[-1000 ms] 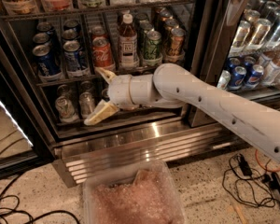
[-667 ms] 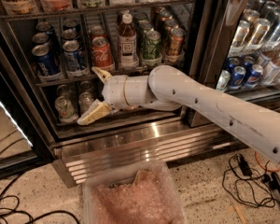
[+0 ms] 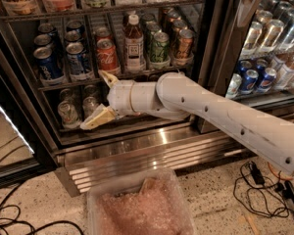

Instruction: Pick pepsi can from middle shelf of fridge

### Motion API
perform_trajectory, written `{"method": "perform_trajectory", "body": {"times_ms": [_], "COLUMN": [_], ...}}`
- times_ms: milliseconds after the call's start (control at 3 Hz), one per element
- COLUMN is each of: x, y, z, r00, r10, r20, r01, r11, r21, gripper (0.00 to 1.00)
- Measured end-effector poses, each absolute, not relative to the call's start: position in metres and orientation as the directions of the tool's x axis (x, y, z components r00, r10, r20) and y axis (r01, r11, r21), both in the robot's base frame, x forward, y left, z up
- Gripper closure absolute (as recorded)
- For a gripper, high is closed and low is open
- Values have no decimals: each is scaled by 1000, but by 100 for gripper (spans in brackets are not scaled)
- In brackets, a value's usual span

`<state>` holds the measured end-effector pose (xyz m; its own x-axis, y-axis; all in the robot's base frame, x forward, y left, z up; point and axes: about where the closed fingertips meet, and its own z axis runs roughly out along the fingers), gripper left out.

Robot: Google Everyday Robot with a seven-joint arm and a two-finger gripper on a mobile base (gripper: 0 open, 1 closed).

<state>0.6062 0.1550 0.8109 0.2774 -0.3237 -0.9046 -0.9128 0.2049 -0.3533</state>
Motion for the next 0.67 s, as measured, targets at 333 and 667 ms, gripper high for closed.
{"method": "perform_trajectory", "body": {"times_ms": [333, 667], "x": [620, 642], "y": [165, 188], "z": [806, 803], "r00": [272, 280], "r10": [-297, -256], "r20": [-915, -925], "r01": [-905, -901], "r11": [244, 263], "r21": [-348, -346], "gripper": [0, 0]}}
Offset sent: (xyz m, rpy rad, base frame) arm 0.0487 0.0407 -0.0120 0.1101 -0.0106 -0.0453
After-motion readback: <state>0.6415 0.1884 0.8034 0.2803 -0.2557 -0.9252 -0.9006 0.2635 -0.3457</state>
